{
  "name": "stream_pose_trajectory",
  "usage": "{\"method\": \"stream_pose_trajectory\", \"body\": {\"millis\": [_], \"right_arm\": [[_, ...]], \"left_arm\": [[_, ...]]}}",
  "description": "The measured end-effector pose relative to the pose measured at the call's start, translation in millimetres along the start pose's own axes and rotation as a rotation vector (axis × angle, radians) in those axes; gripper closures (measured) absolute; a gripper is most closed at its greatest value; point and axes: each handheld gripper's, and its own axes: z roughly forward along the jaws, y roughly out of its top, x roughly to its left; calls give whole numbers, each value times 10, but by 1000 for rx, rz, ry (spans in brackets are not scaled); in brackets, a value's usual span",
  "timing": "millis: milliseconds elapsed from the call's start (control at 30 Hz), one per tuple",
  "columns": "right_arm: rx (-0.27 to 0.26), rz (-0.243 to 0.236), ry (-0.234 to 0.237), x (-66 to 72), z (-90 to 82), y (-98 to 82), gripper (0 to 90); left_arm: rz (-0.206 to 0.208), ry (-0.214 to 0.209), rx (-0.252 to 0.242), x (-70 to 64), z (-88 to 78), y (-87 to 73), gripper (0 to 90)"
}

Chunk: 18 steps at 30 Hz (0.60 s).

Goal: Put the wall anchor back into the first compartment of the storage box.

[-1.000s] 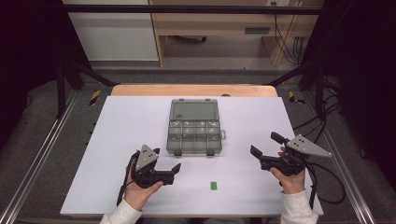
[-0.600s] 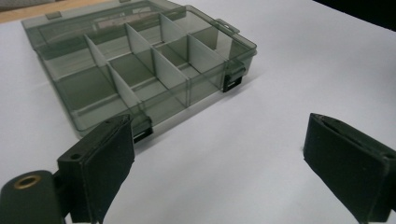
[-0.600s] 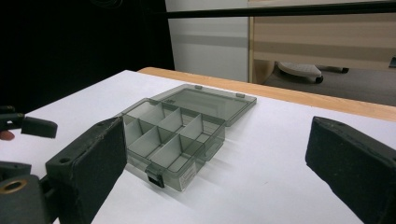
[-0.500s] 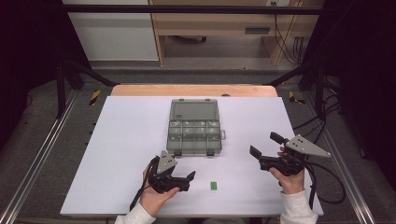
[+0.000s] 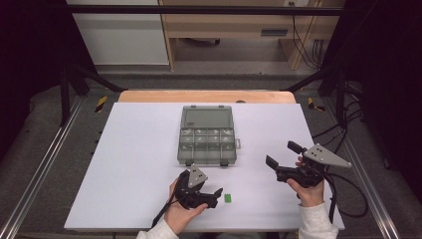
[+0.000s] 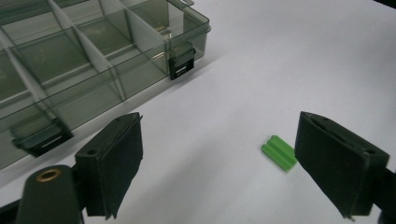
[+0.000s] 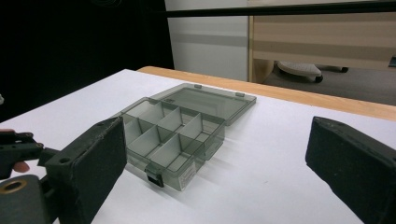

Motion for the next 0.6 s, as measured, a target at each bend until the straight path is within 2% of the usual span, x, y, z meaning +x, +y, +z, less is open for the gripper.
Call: {"method": "stream_pose_trajectory", "body": {"millis": [133, 333, 600], "right_arm": [[-4, 3, 4, -1, -15, 9, 56], [0, -2, 2, -8, -8, 1, 56], [-3, 8, 2, -3, -14, 8, 56]], "left_arm": [[8, 7, 34, -86, 122, 0, 185], [2, 13, 70, -135, 238, -58, 238], [6, -17, 107, -210, 338, -93, 353]]}}
